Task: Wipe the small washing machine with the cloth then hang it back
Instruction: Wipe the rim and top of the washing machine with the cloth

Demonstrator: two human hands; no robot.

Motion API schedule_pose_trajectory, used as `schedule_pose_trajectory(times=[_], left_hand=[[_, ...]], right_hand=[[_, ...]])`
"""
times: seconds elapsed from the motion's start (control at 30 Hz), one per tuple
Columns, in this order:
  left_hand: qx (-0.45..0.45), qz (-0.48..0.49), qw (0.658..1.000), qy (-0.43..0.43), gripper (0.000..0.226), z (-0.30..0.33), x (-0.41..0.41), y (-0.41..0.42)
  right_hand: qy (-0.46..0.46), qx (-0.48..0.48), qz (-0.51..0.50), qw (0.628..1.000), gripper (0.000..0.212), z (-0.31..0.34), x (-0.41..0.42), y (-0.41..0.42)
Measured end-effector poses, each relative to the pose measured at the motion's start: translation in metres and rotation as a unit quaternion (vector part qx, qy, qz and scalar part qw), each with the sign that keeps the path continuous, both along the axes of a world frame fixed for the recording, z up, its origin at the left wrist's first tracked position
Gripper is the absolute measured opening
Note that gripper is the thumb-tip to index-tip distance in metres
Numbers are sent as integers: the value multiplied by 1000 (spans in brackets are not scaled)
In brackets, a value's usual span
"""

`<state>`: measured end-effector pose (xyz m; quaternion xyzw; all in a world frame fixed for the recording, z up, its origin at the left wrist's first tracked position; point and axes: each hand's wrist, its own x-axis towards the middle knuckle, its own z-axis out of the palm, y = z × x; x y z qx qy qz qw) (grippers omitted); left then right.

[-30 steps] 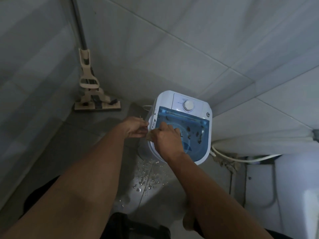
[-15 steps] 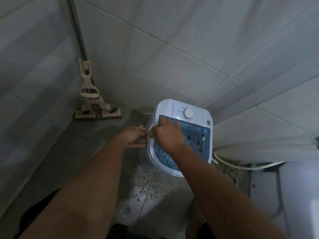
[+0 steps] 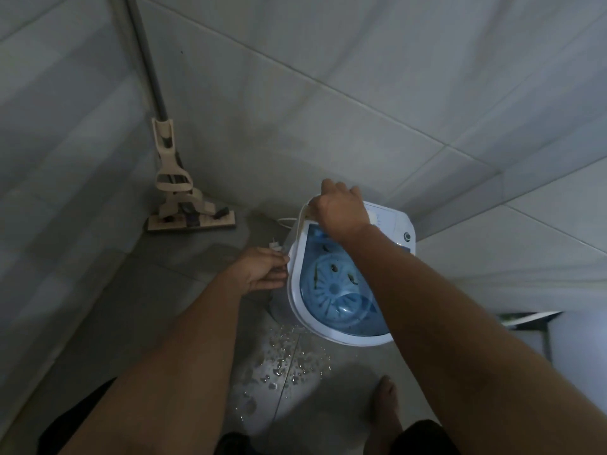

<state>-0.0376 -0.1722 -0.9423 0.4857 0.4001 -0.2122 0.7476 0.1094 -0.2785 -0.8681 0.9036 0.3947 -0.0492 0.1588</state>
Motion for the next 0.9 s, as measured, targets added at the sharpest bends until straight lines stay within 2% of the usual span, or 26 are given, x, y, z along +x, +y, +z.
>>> schedule_pose_trajectory(times=[0.27, 0.4, 0.5, 0.67, 0.77, 0.83, 0.9], left_hand=[[9, -3, 1000, 4, 21, -1, 0, 1], [16, -5, 1000, 2, 26, 1, -1, 0], [8, -5, 1000, -2, 26, 2, -1, -1], [5, -7, 1000, 2, 27, 0, 0, 1], [5, -4, 1000, 5, 24, -2, 1, 2], [6, -3, 1000, 6, 21, -1, 2, 2], [2, -1, 1000, 4, 17, -2, 2, 2]], right_hand=[[14, 17, -12, 1000, 30, -6, 5, 4], [46, 55, 33, 997, 23, -18, -34, -19], [63, 58, 70, 994, 25, -23, -47, -36], [30, 171, 1, 985, 12, 0, 6, -11], [25, 116, 4, 993, 24, 12, 31, 15], [29, 60, 22, 998, 21, 9, 31, 26], [40, 44, 51, 997, 15, -5, 20, 26]])
